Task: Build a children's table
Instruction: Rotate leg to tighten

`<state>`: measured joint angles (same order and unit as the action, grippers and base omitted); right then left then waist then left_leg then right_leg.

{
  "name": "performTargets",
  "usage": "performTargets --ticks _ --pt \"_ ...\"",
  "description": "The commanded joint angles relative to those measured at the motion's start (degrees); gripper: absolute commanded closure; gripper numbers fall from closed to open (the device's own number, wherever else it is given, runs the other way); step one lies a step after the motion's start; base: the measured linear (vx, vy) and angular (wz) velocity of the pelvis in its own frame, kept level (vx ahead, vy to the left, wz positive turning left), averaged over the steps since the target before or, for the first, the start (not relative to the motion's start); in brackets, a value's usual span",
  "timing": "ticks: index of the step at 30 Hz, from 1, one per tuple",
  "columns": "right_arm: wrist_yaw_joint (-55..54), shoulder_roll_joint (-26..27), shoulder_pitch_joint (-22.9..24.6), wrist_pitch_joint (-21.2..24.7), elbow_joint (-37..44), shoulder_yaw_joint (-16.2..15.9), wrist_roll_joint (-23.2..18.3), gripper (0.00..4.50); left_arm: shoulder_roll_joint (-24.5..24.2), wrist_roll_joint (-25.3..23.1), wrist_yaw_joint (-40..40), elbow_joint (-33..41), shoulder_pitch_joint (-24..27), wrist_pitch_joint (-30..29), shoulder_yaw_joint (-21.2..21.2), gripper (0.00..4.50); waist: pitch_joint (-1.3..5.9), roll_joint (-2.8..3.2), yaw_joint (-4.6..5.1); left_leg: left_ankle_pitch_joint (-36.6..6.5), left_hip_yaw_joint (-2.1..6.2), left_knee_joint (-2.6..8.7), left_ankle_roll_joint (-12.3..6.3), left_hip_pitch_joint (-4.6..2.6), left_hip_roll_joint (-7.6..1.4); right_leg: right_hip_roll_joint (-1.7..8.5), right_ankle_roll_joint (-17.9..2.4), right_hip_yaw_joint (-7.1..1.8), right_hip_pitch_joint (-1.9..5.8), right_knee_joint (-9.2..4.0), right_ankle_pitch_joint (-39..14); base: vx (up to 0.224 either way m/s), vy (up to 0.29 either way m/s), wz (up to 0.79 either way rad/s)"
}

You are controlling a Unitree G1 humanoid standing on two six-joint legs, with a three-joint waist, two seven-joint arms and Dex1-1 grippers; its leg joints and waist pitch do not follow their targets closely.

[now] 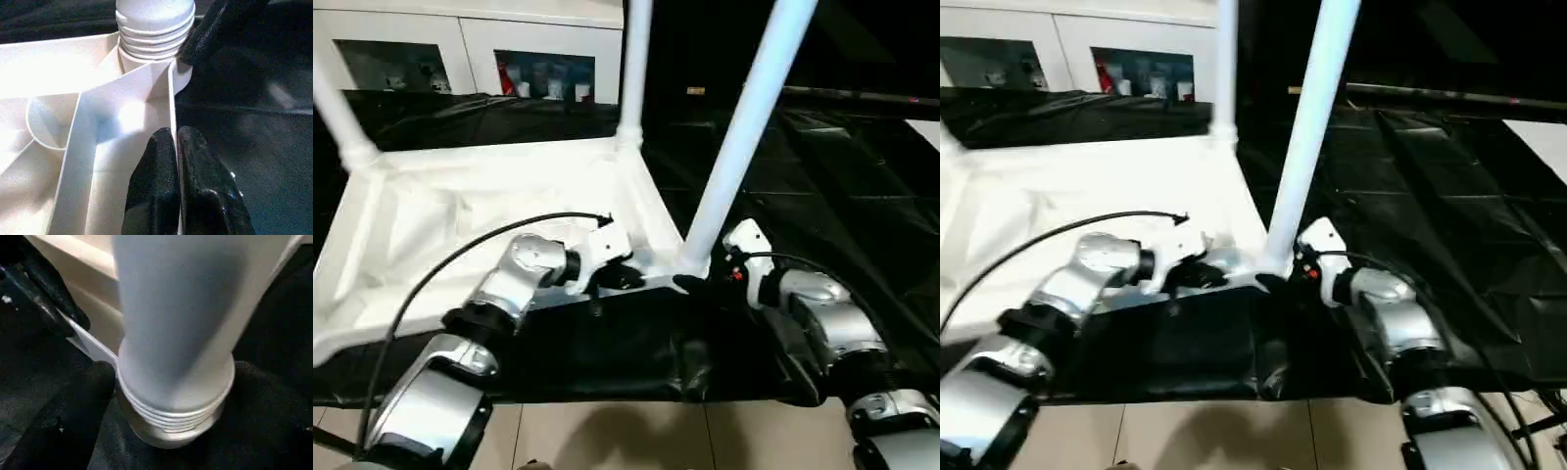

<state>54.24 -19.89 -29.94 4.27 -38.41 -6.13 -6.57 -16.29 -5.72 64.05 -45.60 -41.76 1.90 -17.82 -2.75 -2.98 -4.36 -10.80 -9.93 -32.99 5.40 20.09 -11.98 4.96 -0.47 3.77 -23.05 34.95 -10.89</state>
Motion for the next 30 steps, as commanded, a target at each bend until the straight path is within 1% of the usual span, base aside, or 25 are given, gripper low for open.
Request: performTargets --ticks 1,3,5,6,8,9,10,11,12,13,15,16,18,20,24,25,26,28,29,30 --pt "1.4 -1.3 0.1 0.8 1.2 0.2 -0.6 0.5 -1.0 -1.0 2.5 -0.4 1.8 -0.5 -2.1 4.5 3.43 0.13 -0.07 -8.6 -0.28 3.51 -4.5 -0.05 -1.38 3.05 -15.7 -2.44 3.28 -3.38 -3.3 0.0 0.0 0.0" --pt "2.4 -1.6 -0.1 1.1 1.6 0.2 -1.4 0.5 -1.7 -0.7 3.4 0.5 2.2 -0.7 -2.0 4.5 3.41 0.03 -0.16 -9.1 -0.31 3.53 -4.22 -0.09 -1.41 3.08 -15.6 -2.44 3.27 -3.42 -4.1 0.0 0.0 0.0" --pt "3.3 -1.4 -0.2 1.3 2.0 0.3 -2.0 0.5 -2.0 -0.6 3.7 0.7 2.4 -0.7 -1.9 4.5 3.36 -0.11 -0.14 -9.2 -0.31 3.56 -4.0 0.02 -1.36 3.07 -15.2 -2.43 3.28 -3.47 -5.1 0.0 0.0 0.0" --pt "3.8 -1.3 -0.3 1.5 2.3 0.4 -2.3 0.5 -2.0 -0.6 3.8 0.8 2.4 -0.7 -1.8 4.5 3.37 -0.03 -0.18 -9.1 -0.3 3.56 -3.84 -0.05 -1.39 3.16 -14.9 -2.47 3.23 -3.54 -5.7 0.0 0.0 0.0" --pt "4.5 -1.1 -0.4 2.1 2.8 0.6 -2.7 0.5 -2.1 -0.5 4.1 1.0 2.6 -0.7 -1.7 4.5 3.42 -0.02 -0.22 -8.6 -0.29 3.52 -3.92 -0.03 -1.4 3.08 -14.9 -2.47 3.25 -3.42 -5.0 0.0 0.0 0.0" --pt "4.8 -1.1 -0.4 2.2 2.9 0.6 -2.7 0.5 -2.2 -0.4 4.2 1.1 2.6 -0.7 -1.6 4.5 3.41 -0.36 -0.21 -8.4 -0.32 3.5 -4.01 0.03 -1.38 3.04 -14.8 -2.45 3.29 -3.41 -4.9 0.0 0.0 0.0" --pt "5.0 -1.0 -0.5 2.2 2.9 0.6 -2.8 0.5 -2.2 -0.4 4.2 1.2 2.7 -0.8 -1.6 4.5 3.44 -0.16 -0.3 -8.0 -0.26 3.52 -4.07 0.0 -1.4 3.12 -14.8 -2.44 3.28 -3.31 -4.7 0.0 0.0 0.0" --pt "5.2 -0.9 -0.5 2.2 2.8 0.6 -2.8 0.5 -2.1 -0.4 4.1 1.3 2.7 -0.8 -1.6 4.5 3.47 -0.15 -0.28 -7.9 -0.29 3.48 -4.12 -0.03 -1.41 3.13 -14.9 -2.45 3.24 -3.3 -4.4 0.0 0.0 0.0" --pt "5.3 -0.8 -0.6 2.0 2.7 0.5 -2.8 0.5 -2.1 -0.3 4.0 1.4 2.7 -0.9 -1.6 4.5 3.5 -0.3 -0.34 -7.4 -0.31 3.43 -4.3 -0.02 -1.4 3.12 -15.1 -2.43 3.23 -3.19 -3.9 0.0 0.0 0.0" --pt "5.5 -0.6 -0.6 2.0 2.6 0.5 -2.9 0.5 -2.2 -0.3 4.0 1.5 2.8 -1.0 -1.6 4.5 3.53 -0.22 -0.37 -7.3 -0.34 3.4 -4.35 -0.03 -1.39 3.13 -15.1 -2.45 3.21 -3.18 -3.7 0.0 0.0 0.0" --pt "5.4 -0.3 -0.6 1.8 2.2 0.2 -2.6 0.5 -2.3 -0.3 4.0 1.8 2.9 -1.2 -1.7 4.5 3.46 -0.32 -0.4 -7.2 -0.35 3.41 -4.38 -0.01 -1.36 3.13 -15.1 -2.43 3.22 -3.2 -3.7 0.0 0.0 0.0" --pt "5.4 -0.2 -0.6 1.7 2.1 0.1 -2.5 0.66 -2.4 -0.4 3.9 1.8 2.9 -1.2 -1.7 4.5 3.43 -0.31 -0.4 -7.4 -0.35 3.42 -4.34 -0.01 -1.35 3.13 -15.0 -2.43 3.19 -3.25 -4.1 0.0 0.0 0.0" --pt "5.1 -0.1 -0.6 1.4 1.5 -0.4 -2.1 0.66 -2.5 -0.5 3.7 1.9 2.9 -1.3 -1.8 4.5 3.48 -0.34 -0.42 -7.3 -0.34 3.41 -4.17 -0.01 -1.34 3.18 -14.9 -2.45 3.22 -3.27 -4.6 0.0 0.0 0.0" --pt "5.0 -0.1 -0.4 1.6 1.7 -0.5 -2.1 0.94 -2.5 -0.5 3.7 1.9 3.0 -1.3 -1.8 4.5 3.46 -0.34 -0.43 -7.3 -0.35 3.4 -4.09 0.04 -1.3 3.15 -14.7 -2.47 3.26 -3.27 -4.6 0.0 0.0 0.0" --pt "4.8 0.5 -0.5 1.6 1.6 0.0 -2.5 1.24 -2.4 -0.5 3.7 2.0 3.1 -1.4 -1.8 4.5 3.53 -0.27 -0.44 -6.6 -0.35 3.35 -4.19 0.0 -1.28 3.08 -14.8 -2.45 3.27 -3.13 -3.5 0.0 0.0 0.0" --pt "4.8 0.5 -0.5 1.6 1.6 0.0 -2.5 1.24 -2.4 -0.5 3.7 2.0 3.1 -1.4 -1.9 4.5 3.54 -0.26 -0.44 -6.7 -0.35 3.34 -4.22 -0.02 -1.28 3.08 -14.9 -2.45 3.27 -3.13 -3.4 0.0 0.0 0.0" --pt "4.8 0.6 -0.5 1.6 1.6 0.0 -2.4 1.4 -2.4 -0.5 3.7 2.0 3.1 -1.4 -1.9 4.5 3.56 -0.22 -0.44 -6.6 -0.35 3.32 -4.25 -0.02 -1.27 3.08 -14.9 -2.45 3.29 -3.1 -3.2 0.0 0.0 0.0" --pt "4.9 0.8 -0.5 1.6 1.6 0.0 -2.6 1.43 -2.4 -0.5 3.9 2.1 3.2 -1.5 -2.0 4.5 3.57 -0.17 -0.47 -6.6 -0.34 3.35 -4.21 -0.05 -1.31 3.11 -15.1 -2.44 3.3 -3.08 -3.1 0.0 0.0 0.0" --pt "5.1 1.0 -0.5 1.7 1.7 0.0 -2.7 1.63 -2.5 -0.6 4.1 2.2 3.2 -1.6 -2.1 4.5 3.52 -0.19 -0.42 -7.1 -0.36 3.36 -4.13 -0.03 -1.3 3.08 -15.0 -2.44 3.28 -3.14 -3.6 0.0 0.0 0.0" --pt "5.1 1.0 -0.5 1.7 1.6 0.0 -2.8 1.69 -2.5 -0.6 4.2 2.2 3.2 -1.8 -2.2 4.5 3.52 -0.22 -0.41 -7.2 -0.33 3.37 -4.08 0.0 -1.29 3.1 -14.9 -2.43 3.31 -3.16 -3.9 0.0 0.0 0.0"
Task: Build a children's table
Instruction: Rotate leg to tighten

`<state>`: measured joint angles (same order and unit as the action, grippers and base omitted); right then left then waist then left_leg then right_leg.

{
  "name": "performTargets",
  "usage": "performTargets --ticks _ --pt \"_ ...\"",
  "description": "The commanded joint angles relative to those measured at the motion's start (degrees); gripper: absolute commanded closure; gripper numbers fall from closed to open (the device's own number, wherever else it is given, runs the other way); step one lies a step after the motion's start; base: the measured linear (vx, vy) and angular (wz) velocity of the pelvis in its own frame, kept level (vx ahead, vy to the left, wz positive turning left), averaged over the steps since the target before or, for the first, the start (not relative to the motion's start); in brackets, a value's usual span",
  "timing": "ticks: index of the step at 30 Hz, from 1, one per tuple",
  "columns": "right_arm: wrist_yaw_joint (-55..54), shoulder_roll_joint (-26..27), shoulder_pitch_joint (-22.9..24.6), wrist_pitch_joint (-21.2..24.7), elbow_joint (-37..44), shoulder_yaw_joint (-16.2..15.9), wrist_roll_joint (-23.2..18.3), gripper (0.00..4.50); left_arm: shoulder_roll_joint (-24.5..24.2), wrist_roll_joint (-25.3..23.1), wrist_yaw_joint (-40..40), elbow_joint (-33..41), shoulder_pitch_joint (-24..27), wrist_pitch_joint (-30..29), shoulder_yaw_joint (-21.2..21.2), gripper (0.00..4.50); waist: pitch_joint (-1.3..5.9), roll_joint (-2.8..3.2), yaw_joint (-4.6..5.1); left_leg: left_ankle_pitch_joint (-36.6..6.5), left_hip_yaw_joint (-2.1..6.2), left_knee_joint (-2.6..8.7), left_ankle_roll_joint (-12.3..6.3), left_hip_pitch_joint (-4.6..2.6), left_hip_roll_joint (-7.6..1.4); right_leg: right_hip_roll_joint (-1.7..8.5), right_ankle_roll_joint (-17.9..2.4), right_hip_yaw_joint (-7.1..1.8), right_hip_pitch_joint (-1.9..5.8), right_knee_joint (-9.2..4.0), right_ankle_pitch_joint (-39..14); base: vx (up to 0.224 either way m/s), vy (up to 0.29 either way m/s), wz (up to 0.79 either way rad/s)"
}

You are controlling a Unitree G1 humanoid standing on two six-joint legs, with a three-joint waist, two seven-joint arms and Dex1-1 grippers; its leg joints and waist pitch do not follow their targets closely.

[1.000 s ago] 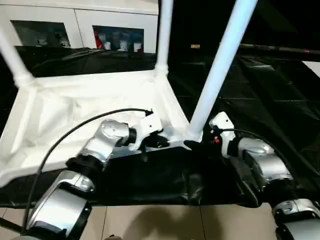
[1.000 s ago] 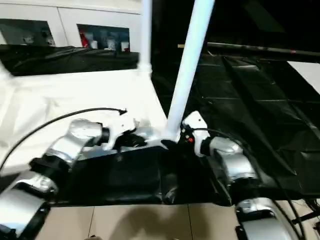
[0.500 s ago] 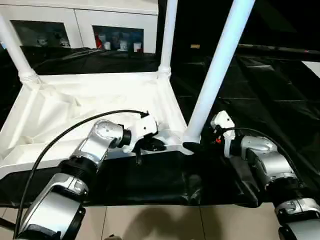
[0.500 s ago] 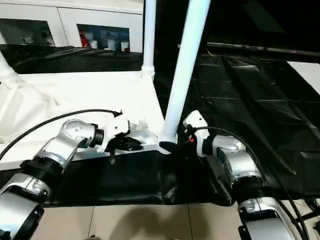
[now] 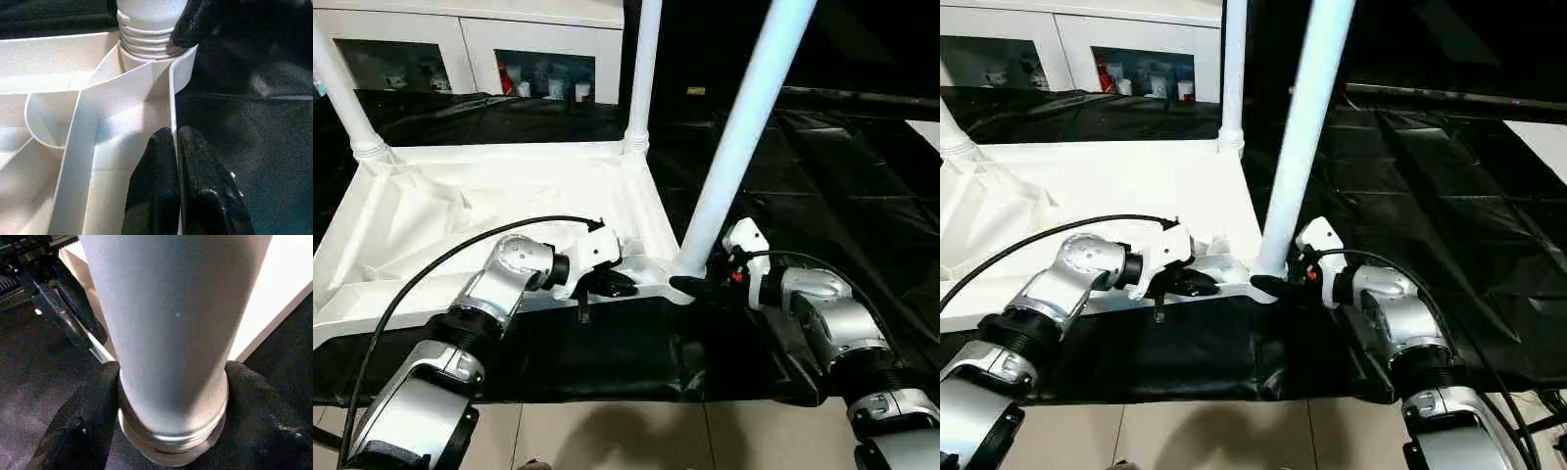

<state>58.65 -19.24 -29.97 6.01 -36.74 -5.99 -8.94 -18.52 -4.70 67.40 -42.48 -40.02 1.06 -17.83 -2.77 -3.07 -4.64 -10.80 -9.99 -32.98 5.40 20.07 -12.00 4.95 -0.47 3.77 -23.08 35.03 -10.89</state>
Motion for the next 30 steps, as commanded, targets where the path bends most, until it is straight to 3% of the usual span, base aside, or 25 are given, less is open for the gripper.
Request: performTargets --ticks 1,5,8,9,10,11,14,15,16,18,20,21,22,24,30 --pt "0.7 0.5 -0.4 -0.1 -0.1 -0.2 -0.4 1.7 -0.3 -1.7 1.1 -0.9 1.5 -1.1 -2.3 4.5 3.56 -0.11 -0.15 -7.2 -0.28 3.34 -4.01 0.0 -1.26 3.11 -14.8 -2.44 3.33 -3.25 -4.2 0.0 0.0 0.0" --pt "-2.1 1.6 0.4 -0.1 -0.5 0.9 -0.8 1.75 -0.2 -2.0 0.8 -0.6 1.8 -2.1 -2.6 4.5 3.49 -0.05 -0.02 -7.4 -0.23 3.44 -3.58 0.07 -1.26 3.09 -14.7 -2.45 3.3 -3.29 -4.7 0.0 0.0 0.0" --pt "-10.4 3.5 0.3 -0.9 -2.5 2.7 0.5 1.75 1.3 -2.5 -2.5 -1.7 1.2 -3.7 -2.2 4.5 3.27 -0.1 0.29 -9.0 -0.2 3.65 -2.34 0.0 -1.21 3.18 -13.7 -2.51 3.03 -3.74 -8.6 0.0 0.0 0.0" --pt "-19.3 6.5 0.1 -1.4 -4.3 5.1 0.8 1.76 3.8 -3.0 -7.7 -3.4 -0.1 -5.4 -1.3 4.5 3.27 -0.1 0.35 -9.5 -0.16 3.69 -1.98 -0.01 -1.21 3.23 -13.4 -2.51 3.06 -3.88 -9.9 0.0 0.0 0.0" --pt "-19.3 6.5 0.1 -1.4 -4.3 5.1 0.8 1.76 3.8 -3.0 -7.7 -3.4 -0.1 -5.4 -1.3 4.5 3.16 0.13 0.53 -11.1 -0.22 3.81 -0.95 -0.38 -1.27 3.29 -12.8 -2.61 2.61 -4.29 -12.8 0.0 0.0 0.0" --pt "-25.4 8.7 -0.1 -0.8 -5.5 6.9 0.5 1.76 5.6 -3.2 -10.9 -4.6 -1.0 -6.5 -0.9 4.5 3.24 -0.03 0.51 -11.8 -0.07 3.86 -0.64 -0.34 -1.22 3.23 -12.0 -2.5 2.82 -4.41 -14.4 0.0 0.0 0.0" --pt "-39.6 15.0 -1.0 -0.4 -8.9 10.2 0.0 1.77 11.2 -4.1 -20.8 -8.7 -4.3 -9.0 0.0 4.5 3.17 0.1 0.83 -13.1 0.08 4.13 0.84 -0.41 -1.1 3.19 -10.5 -2.52 2.45 -4.73 -17.3 0.0 0.0 0.0" --pt "-41.2 16.1 -1.2 -0.4 -9.4 10.6 -0.2 1.77 12.1 -4.2 -22.2 -9.4 -4.8 -9.3 0.1 4.5 3.23 0.43 0.87 -13.2 0.13 4.15 1.0 -0.37 -1.04 3.14 -10.4 -2.56 2.43 -4.71 -17.1 0.0 0.0 0.0" --pt "-43.1 17.6 -1.6 -0.7 -10.1 10.3 0.1 1.77 13.4 -4.3 -24.1 -10.2 -5.5 -9.8 0.1 4.5 3.34 0.2 0.93 -12.9 0.06 4.08 0.79 -0.4 -1.03 3.08 -10.4 -2.56 2.43 -4.75 -15.4 0.0 0.0 0.0" --pt "-43.2 19.1 -1.8 -2.5 -10.3 8.6 1.5 1.77 14.9 -4.3 -25.1 -10.6 -6.1 -10.4 0.0 4.5 3.38 0.33 0.96 -12.9 0.03 4.01 0.21 -0.16 -0.91 2.93 -10.8 -2.47 2.62 -4.67 -12.7 0.0 0.0 0.0" --pt "-42.3 19.6 -1.8 -3.1 -10.0 7.5 2.0 1.77 15.4 -4.2 -24.7 -10.6 -6.1 -10.1 -0.2 4.5 3.42 0.17 0.89 -13.0 0.05 4.03 -0.59 -0.05 -0.82 2.92 -10.5 -2.4 2.77 -4.75 -12.9 0.0 0.0 0.0" --pt "-40.3 20.2 -1.8 -4.4 -9.3 6.4 2.5 1.42 15.8 -4.4 -24.1 -10.7 -6.2 -9.6 -0.4 4.5 3.43 0.6 0.81 -12.9 0.08 4.02 -0.7 -0.03 -0.79 2.98 -10.5 -2.42 2.81 -4.74 -12.7 0.0 0.0 0.0" --pt "-40.3 20.2 -1.8 -4.4 -9.3 6.4 2.5 1.22 15.8 -4.4 -24.1 -10.7 -6.2 -9.6 -0.4 4.5 3.43 0.35 0.86 -12.7 0.05 4.0 -0.93 0.07 -0.82 2.95 -10.4 -2.44 2.83 -4.79 -12.3 0.0 0.0 0.0" --pt "-37.7 20.2 -1.7 -5.7 -8.2 5.8 2.7 1.05 15.8 -4.7 -22.9 -10.8 -6.0 -9.0 -0.5 4.5 3.42 0.43 0.83 -12.6 0.12 4.1 -1.26 0.11 -0.92 2.98 -10.7 -2.38 2.9 -4.75 -12.0 0.0 0.0 0.0" --pt "-30.4 13.8 -1.4 -5.7 -5.4 4.8 2.9 0.6 12.5 -4.5 -17.4 -9.9 -4.4 -6.1 -1.3 4.5 3.55 0.25 0.83 -11.7 0.13 3.95 -2.15 0.18 -0.97 2.97 -11.5 -2.34 3.16 -4.53 -9.9 0.0 0.0 0.0"
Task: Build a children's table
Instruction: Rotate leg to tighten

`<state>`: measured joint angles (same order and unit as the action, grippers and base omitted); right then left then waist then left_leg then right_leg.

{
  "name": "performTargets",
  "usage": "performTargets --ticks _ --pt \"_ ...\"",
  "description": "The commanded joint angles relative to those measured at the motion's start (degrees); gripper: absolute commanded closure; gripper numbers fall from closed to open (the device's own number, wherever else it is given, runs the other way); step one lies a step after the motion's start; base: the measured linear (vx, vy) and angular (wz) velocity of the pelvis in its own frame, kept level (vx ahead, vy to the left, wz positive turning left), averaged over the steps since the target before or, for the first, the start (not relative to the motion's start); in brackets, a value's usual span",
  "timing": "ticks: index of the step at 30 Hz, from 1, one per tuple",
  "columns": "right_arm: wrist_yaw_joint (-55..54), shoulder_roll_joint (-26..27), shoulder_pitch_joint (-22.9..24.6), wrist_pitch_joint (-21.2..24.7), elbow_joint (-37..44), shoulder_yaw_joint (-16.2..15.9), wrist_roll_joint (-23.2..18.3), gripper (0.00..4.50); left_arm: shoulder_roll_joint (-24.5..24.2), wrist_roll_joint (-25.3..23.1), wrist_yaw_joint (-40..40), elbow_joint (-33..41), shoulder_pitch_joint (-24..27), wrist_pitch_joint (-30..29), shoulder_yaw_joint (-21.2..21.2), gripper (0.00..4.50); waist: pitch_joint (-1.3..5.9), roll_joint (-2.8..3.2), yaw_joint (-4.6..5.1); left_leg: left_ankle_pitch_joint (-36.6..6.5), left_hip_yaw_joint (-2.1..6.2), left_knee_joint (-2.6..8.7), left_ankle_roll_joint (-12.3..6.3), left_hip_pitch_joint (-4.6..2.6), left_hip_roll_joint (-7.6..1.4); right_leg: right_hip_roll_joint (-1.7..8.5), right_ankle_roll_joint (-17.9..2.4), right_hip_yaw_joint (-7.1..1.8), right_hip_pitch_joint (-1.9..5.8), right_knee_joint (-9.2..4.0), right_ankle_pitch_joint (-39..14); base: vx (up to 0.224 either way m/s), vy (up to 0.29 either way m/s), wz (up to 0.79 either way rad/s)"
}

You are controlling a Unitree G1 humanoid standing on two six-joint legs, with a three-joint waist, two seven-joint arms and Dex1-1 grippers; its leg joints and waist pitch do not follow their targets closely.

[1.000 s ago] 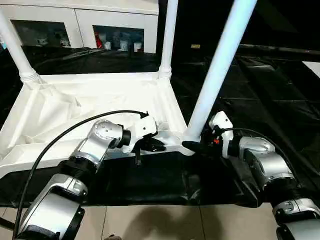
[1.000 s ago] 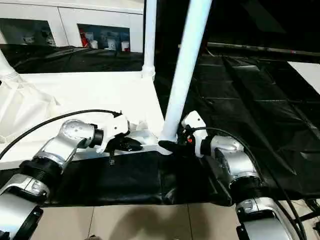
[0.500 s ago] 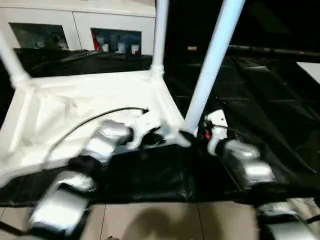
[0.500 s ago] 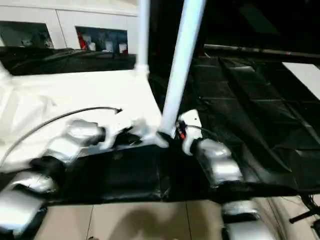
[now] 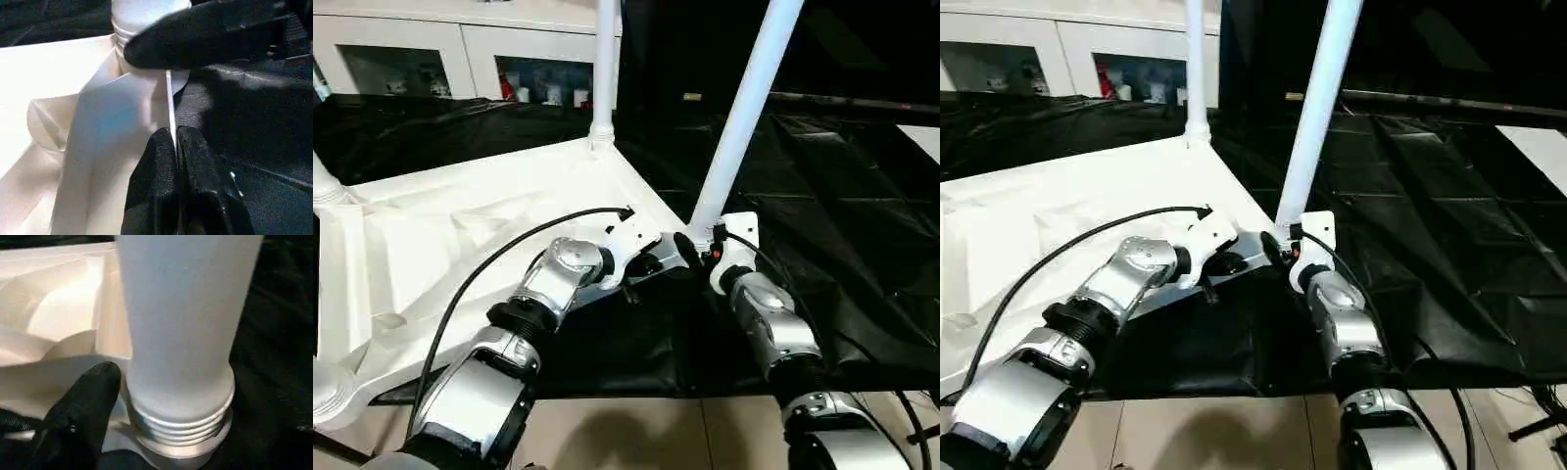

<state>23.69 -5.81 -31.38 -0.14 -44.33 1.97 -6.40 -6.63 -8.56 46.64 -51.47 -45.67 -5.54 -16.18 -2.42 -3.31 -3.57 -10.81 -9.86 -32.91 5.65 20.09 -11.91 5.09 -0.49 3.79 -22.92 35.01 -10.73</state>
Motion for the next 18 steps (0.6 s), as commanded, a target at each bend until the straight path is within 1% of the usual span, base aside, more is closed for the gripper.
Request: performTargets --ticks 1,2,3,4,5,6,9,12,13,15,16,18 --pt "6.5 -1.1 -0.1 0.6 2.2 -3.3 0.4 0.6 0.0 -0.5 4.6 -0.4 1.7 1.2 -3.1 4.5 3.26 0.5 -0.25 -10.6 0.0 3.76 -2.85 0.26 -1.09 2.81 -12.1 -2.35 3.17 -4.28 -7.9 0.0 0.0 0.0" --pt "6.9 -1.3 -0.1 0.6 2.2 -3.4 0.4 0.6 -0.1 -0.5 4.8 -0.4 1.7 1.3 -3.1 4.5 3.26 0.5 -0.25 -10.6 0.0 3.76 -2.85 0.26 -1.09 2.81 -12.1 -2.35 3.17 -4.28 -7.9 0.0 0.0 0.0" --pt "13.1 -4.9 -0.1 1.4 2.9 -3.8 -0.2 0.6 -1.6 -0.1 7.2 0.7 2.7 2.2 -3.2 4.5 3.35 0.37 -0.18 -8.9 -0.09 3.5 -4.08 0.43 -1.05 2.75 -13.4 -2.31 3.43 -3.78 -4.2 0.0 0.0 0.0" --pt "14.0 -5.3 -0.1 1.5 3.0 -3.8 -0.3 0.6 -1.7 0.0 7.4 0.8 2.8 2.0 -3.2 4.5 3.35 0.38 -0.25 -8.6 -0.14 3.44 -4.49 0.47 -1.01 2.74 -13.7 -2.31 3.5 -3.78 -3.8 0.0 0.0 0.0" --pt "16.4 -6.4 0.1 1.8 3.6 -4.1 -0.6 0.6 -2.1 0.2 8.4 1.1 3.2 2.7 -3.3 4.5 3.36 0.54 -0.27 -8.4 -0.19 3.38 -4.78 0.41 -1.05 2.8 -14.0 -2.35 3.36 -3.73 -3.3 0.0 0.0 0.0" --pt "19.4 -7.7 0.4 2.0 4.3 -4.3 -0.6 0.6 -2.6 0.4 9.9 1.6 3.6 3.2 -3.3 4.5 3.28 0.42 -0.22 -8.4 -0.23 3.37 -5.32 0.38 -1.1 2.83 -14.3 -2.36 3.35 -3.77 -3.4 0.0 0.0 0.0" --pt "28.5 -12.3 1.6 3.7 7.1 -6.1 -1.2 0.6 -4.6 1.7 16.1 3.6 5.0 3.7 -3.6 4.5 3.12 0.36 -0.43 -9.5 -0.28 3.4 -5.77 0.19 -1.27 2.87 -14.8 -2.36 3.31 -4.01 -5.3 0.0 0.0 0.0" --pt "32.1 -14.5 2.1 4.1 8.2 -7.1 -1.9 0.6 -5.7 2.2 18.5 4.9 5.7 4.0 -3.8 4.5 2.99 0.53 -0.58 -10.5 -0.23 3.56 -5.41 0.08 -1.43 2.96 -14.8 -2.39 3.12 -4.05 -6.7 0.0 0.0 0.0" --pt "32.3 -14.6 2.0 4.1 8.2 -7.2 -2.0 0.6 -5.9 2.3 19.0 5.2 5.8 4.0 -3.8 4.5 2.99 0.49 -0.63 -11.2 -0.26 3.59 -4.98 -0.05 -1.44 2.98 -14.7 -2.4 3.05 -4.2 -8.0 0.0 0.0 0.0" --pt "33.4 -15.0 1.7 4.5 8.2 -6.9 -2.4 0.6 -6.9 2.7 20.3 6.4 6.5 3.9 -3.9 4.5 2.95 0.52 -0.73 -11.7 -0.24 3.68 -4.39 -0.08 -1.5 3.08 -14.6 -2.45 3.0 -4.2 -8.9 0.0 0.0 0.0" --pt "33.8 -15.0 1.6 4.7 8.0 -7.0 -2.4 0.6 -7.1 2.7 20.4 6.5 6.6 3.9 -4.0 4.5 2.98 0.55 -0.82 -11.9 -0.26 3.69 -4.08 -0.21 -1.53 3.04 -14.4 -2.46 2.89 -4.24 -9.4 0.0 0.0 0.0" --pt "34.9 -15.1 1.4 5.0 7.8 -7.0 -2.3 0.6 -7.3 2.7 20.6 6.5 6.6 3.9 -3.9 4.5 3.01 0.49 -0.98 -11.2 -0.29 3.65 -3.95 -0.16 -1.48 2.93 -14.4 -2.45 2.92 -4.12 -8.6 0.0 0.0 0.0"
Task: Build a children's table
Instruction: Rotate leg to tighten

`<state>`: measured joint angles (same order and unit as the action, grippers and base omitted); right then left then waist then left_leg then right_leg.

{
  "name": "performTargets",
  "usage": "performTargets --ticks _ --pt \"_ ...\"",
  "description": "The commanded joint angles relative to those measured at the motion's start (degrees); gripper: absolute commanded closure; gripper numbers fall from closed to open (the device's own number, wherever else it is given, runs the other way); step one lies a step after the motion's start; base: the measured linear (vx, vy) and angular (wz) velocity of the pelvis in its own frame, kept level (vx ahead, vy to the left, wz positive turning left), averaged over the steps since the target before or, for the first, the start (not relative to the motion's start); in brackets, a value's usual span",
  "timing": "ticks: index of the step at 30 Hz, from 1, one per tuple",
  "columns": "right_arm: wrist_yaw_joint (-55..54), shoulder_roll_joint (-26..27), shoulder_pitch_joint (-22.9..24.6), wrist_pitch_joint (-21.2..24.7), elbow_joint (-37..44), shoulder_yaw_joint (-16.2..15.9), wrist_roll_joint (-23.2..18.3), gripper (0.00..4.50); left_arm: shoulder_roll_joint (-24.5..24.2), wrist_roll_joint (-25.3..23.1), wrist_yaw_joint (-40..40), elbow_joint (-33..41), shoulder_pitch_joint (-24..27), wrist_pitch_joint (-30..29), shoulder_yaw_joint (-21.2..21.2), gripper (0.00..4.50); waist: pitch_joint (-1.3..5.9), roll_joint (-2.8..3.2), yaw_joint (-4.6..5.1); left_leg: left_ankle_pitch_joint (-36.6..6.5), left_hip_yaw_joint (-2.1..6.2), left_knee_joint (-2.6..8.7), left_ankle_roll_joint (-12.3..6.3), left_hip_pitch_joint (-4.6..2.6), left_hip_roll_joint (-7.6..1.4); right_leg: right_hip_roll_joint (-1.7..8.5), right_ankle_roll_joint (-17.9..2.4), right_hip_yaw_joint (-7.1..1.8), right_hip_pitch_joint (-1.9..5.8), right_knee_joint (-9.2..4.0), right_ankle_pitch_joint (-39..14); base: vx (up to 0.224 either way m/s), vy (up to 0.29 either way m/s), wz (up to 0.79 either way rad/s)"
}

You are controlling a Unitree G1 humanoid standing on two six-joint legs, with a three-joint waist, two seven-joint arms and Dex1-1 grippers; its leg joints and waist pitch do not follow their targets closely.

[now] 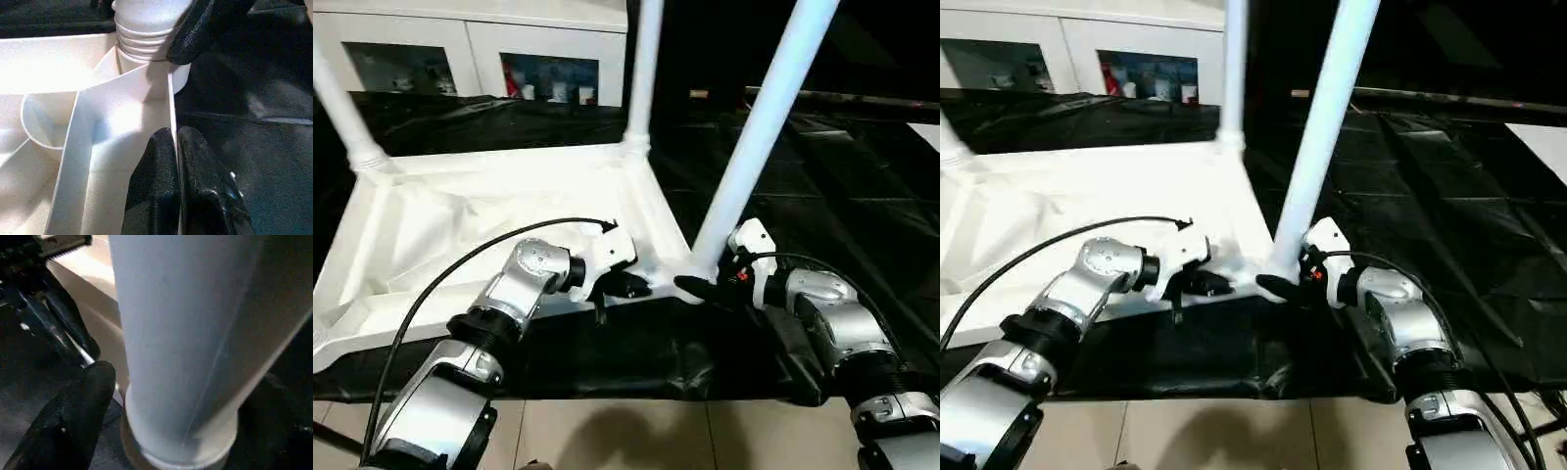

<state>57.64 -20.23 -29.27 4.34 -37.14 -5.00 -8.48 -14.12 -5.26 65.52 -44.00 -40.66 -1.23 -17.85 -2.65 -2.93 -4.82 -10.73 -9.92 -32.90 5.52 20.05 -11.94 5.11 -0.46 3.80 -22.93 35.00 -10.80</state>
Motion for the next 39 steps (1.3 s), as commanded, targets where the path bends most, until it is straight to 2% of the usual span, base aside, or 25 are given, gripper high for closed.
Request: performTargets --ticks 1,5,6,9,12,16,19,21,22,23,24,26,27,29,30,33,34,37,38,39 --pt "1.3 -0.7 -0.7 0.6 0.5 0.0 -0.1 0.6 0.1 -0.7 1.8 -0.9 1.7 -0.3 -2.2 4.5 3.24 0.13 0.1 -10.9 -0.21 3.63 -3.77 -0.04 -1.42 2.95 -14.3 -2.45 3.01 -4.05 -8.2 0.0 0.0 0.0" --pt "1.7 -0.4 -1.1 0.7 -0.2 0.0 -0.3 0.88 -0.1 -1.0 1.9 -0.6 1.9 -0.5 -1.9 4.5 3.32 -0.15 0.03 -9.8 -0.22 3.56 -3.86 0.04 -1.37 2.96 -14.1 -2.42 3.08 -3.92 -7.5 0.0 0.0 0.0" --pt "1.8 -0.4 -1.1 0.9 -0.2 0.0 -0.4 1.11 -0.1 -1.0 2.0 -0.4 2.0 -0.6 -1.9 4.5 3.33 -0.09 -0.01 -9.6 -0.21 3.55 -3.88 0.03 -1.37 3.01 -14.1 -2.43 3.08 -3.88 -7.4 0.0 0.0 0.0" --pt "2.3 -0.5 -1.2 0.8 -0.5 -0.7 0.0 1.26 -0.2 -0.7 2.0 0.0 2.2 -0.9 -2.1 4.5 3.28 -0.11 -0.04 -9.5 -0.24 3.55 -3.94 0.01 -1.36 2.98 -14.0 -2.42 3.02 -3.94 -7.9 0.0 0.0 0.0" --pt "2.0 -0.6 -1.2 0.4 -0.8 -1.0 0.6 1.64 -0.3 -0.8 1.8 0.1 2.2 -1.0 -2.1 4.5 3.27 -0.1 -0.04 -9.8 -0.24 3.56 -3.81 0.04 -1.35 3.0 -13.7 -2.42 3.01 -4.02 -8.6 0.0 0.0 0.0" --pt "1.9 -0.4 -0.7 0.3 -0.8 -1.2 1.1 1.77 -0.5 -1.0 1.7 0.3 2.5 -1.0 -2.1 4.5 3.31 -0.1 0.0 -9.5 -0.24 3.54 -3.78 0.02 -1.36 2.96 -13.7 -2.42 2.99 -3.94 -8.1 0.0 0.0 0.0" --pt "-0.4 0.2 -0.3 -0.1 -1.4 -1.0 1.7 1.81 -0.3 -1.0 1.2 0.5 2.6 -1.5 -2.0 4.5 3.3 -0.07 0.0 -9.6 -0.24 3.56 -3.71 0.02 -1.37 2.99 -13.7 -2.43 2.99 -3.94 -8.2 0.0 0.0 0.0" --pt "-2.1 0.7 -0.3 -0.3 -2.0 -0.7 2.0 1.83 -0.1 -1.0 0.7 0.4 2.6 -1.9 -1.9 4.5 3.12 -0.1 0.09 -10.8 -0.22 3.72 -3.24 0.03 -1.33 2.98 -13.1 -2.38 2.87 -4.25 -10.9 0.0 0.0 0.0" --pt "-9.5 2.9 -0.7 0.1 -4.0 1.5 2.1 1.83 1.3 -1.5 -2.8 -0.9 1.7 -3.3 -1.3 4.5 3.06 -0.13 0.18 -11.1 -0.23 3.78 -2.96 0.06 -1.34 3.02 -12.9 -2.43 2.85 -4.35 -11.8 0.0 0.0 0.0" --pt "-11.9 3.6 -0.7 0.3 -4.6 2.2 2.1 1.83 1.8 -1.7 -4.1 -1.5 1.4 -4.0 -1.1 4.5 2.92 0.02 0.2 -11.7 -0.19 3.9 -2.43 0.04 -1.33 3.06 -12.5 -2.44 2.66 -4.48 -13.2 0.0 0.0 0.0" --pt "-15.9 4.8 -0.9 0.4 -5.6 3.0 2.5 1.83 2.7 -2.1 -6.4 -2.5 0.7 -4.2 -0.9 4.5 2.93 -0.31 0.48 -13.6 -0.06 4.04 -1.19 -0.1 -1.24 3.06 -10.7 -2.36 2.58 -4.98 -18.1 0.0 0.0 0.0" --pt "-22.8 7.4 -1.3 2.0 -7.2 4.8 2.1 1.83 5.1 -2.6 -11.6 -5.0 -1.1 -5.2 -0.1 4.5 2.88 -0.16 0.66 -14.9 -0.01 4.09 -0.49 -0.39 -1.19 3.08 -9.7 -2.44 2.2 -5.3 -20.9 0.0 0.0 0.0" --pt "-25.1 8.3 -1.5 2.3 -7.7 5.3 2.2 1.83 6.1 -2.7 -13.1 -5.6 -1.7 -5.5 0.2 4.5 2.89 -0.18 0.67 -15.1 0.08 4.13 -0.4 -0.32 -1.15 3.0 -9.4 -2.38 2.25 -5.33 -21.5 0.0 0.0 0.0" --pt "-32.0 10.7 -2.2 2.8 -9.2 6.5 2.4 1.83 8.6 -2.6 -17.4 -7.3 -3.3 -7.4 1.0 4.5 2.91 -0.11 0.76 -15.4 0.07 4.17 -0.21 -0.34 -1.16 3.03 -9.0 -2.42 2.08 -5.47 -21.4 0.0 0.0 0.0" --pt "-36.1 12.5 -2.7 3.3 -10.1 7.1 2.4 1.83 10.4 -2.4 -20.2 -8.5 -4.5 -8.8 1.6 4.5 2.96 0.3 0.96 -15.5 0.12 4.23 0.36 -0.23 -1.04 2.96 -9.0 -2.46 2.05 -5.46 -20.6 0.0 0.0 0.0" --pt "-40.4 15.8 -3.6 3.4 -10.7 7.1 2.7 1.84 12.7 -2.4 -23.3 -10.1 -6.2 -10.0 1.9 4.5 3.11 0.1 1.18 -15.8 0.16 4.18 0.2 -0.23 -0.96 2.82 -9.2 -2.38 2.11 -5.41 -18.9 0.0 0.0 0.0" --pt "-41.3 17.3 -4.0 3.0 -10.6 6.8 2.9 1.84 13.2 -2.8 -23.9 -10.6 -6.7 -9.9 1.7 4.5 3.07 0.54 1.34 -16.0 0.16 4.22 0.07 -0.13 -0.96 2.73 -9.5 -2.4 2.12 -5.42 -17.5 0.0 0.0 0.0" --pt "-41.7 20.0 -4.6 1.8 -10.2 6.3 2.7 1.84 13.8 -3.7 -24.7 -11.9 -7.5 -8.7 1.4 4.5 3.19 0.35 1.36 -15.5 0.13 4.18 -0.47 0.09 -0.79 2.73 -9.2 -2.34 2.33 -5.39 -16.6 0.0 0.0 0.0" --pt "-41.0 20.6 -4.7 1.0 -9.8 5.8 2.9 1.28 13.6 -3.8 -24.2 -12.3 -7.7 -8.4 1.5 4.5 3.23 0.48 1.32 -15.2 0.15 4.19 -0.67 0.09 -0.85 2.76 -9.4 -2.34 2.41 -5.35 -16.1 0.0 0.0 0.0" --pt "-40.7 20.6 -4.7 0.8 -9.8 5.7 2.9 1.14 13.5 -4.0 -24.1 -12.5 -7.7 -7.8 1.4 4.5 3.23 0.45 1.33 -15.1 0.13 4.19 -0.77 0.12 -0.87 2.73 -9.5 -2.35 2.43 -5.32 -15.7 0.0 0.0 0.0"
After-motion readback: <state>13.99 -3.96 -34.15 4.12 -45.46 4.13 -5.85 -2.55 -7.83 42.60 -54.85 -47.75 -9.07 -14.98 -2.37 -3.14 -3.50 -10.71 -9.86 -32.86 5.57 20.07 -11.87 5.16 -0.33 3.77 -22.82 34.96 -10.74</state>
